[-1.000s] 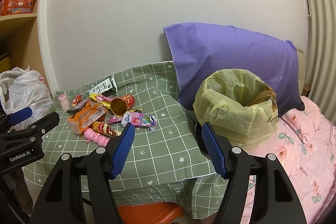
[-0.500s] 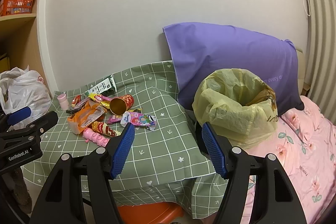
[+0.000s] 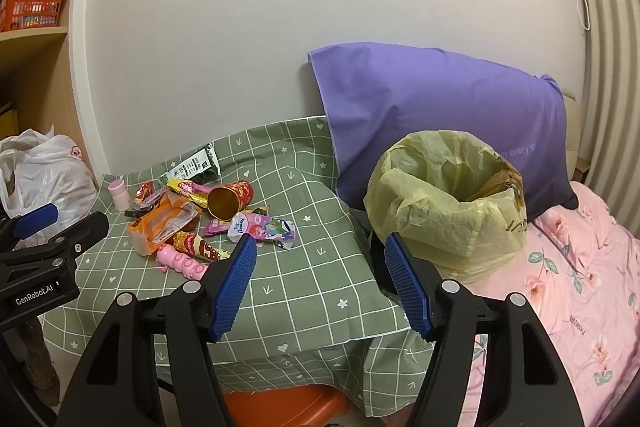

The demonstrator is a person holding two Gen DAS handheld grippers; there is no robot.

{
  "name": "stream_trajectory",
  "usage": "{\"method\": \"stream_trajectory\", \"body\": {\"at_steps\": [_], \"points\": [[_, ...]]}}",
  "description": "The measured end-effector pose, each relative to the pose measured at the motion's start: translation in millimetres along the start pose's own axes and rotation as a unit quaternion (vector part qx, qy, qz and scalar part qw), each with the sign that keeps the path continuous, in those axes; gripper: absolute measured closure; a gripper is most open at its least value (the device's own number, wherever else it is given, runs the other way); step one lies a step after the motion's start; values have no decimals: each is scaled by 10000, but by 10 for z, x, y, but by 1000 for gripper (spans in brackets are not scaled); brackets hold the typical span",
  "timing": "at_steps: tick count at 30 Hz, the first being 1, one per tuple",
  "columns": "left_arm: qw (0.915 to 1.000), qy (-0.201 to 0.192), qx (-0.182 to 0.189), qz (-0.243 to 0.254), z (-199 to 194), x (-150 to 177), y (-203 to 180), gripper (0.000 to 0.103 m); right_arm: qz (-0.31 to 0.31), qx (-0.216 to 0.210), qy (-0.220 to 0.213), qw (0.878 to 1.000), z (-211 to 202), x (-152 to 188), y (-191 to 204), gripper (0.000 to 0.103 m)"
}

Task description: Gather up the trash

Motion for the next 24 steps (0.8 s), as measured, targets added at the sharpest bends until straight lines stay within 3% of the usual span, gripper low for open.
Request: {"method": "stream_trajectory", "body": {"at_steps": [24], "points": [[10000, 8, 7, -51, 35, -8, 27, 11, -81, -19, 64, 9999, 56, -25, -4, 40]]}}
Point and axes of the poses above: each gripper's, at about its wrist camera, not at the fingertips, and z roughly the way its jaws point, y to its left, x to its underside, the point moved 1 cm from there along z, roughly the way its jaws point, and after that the axes turned 11 degrees about z, right-handed, at the moved point
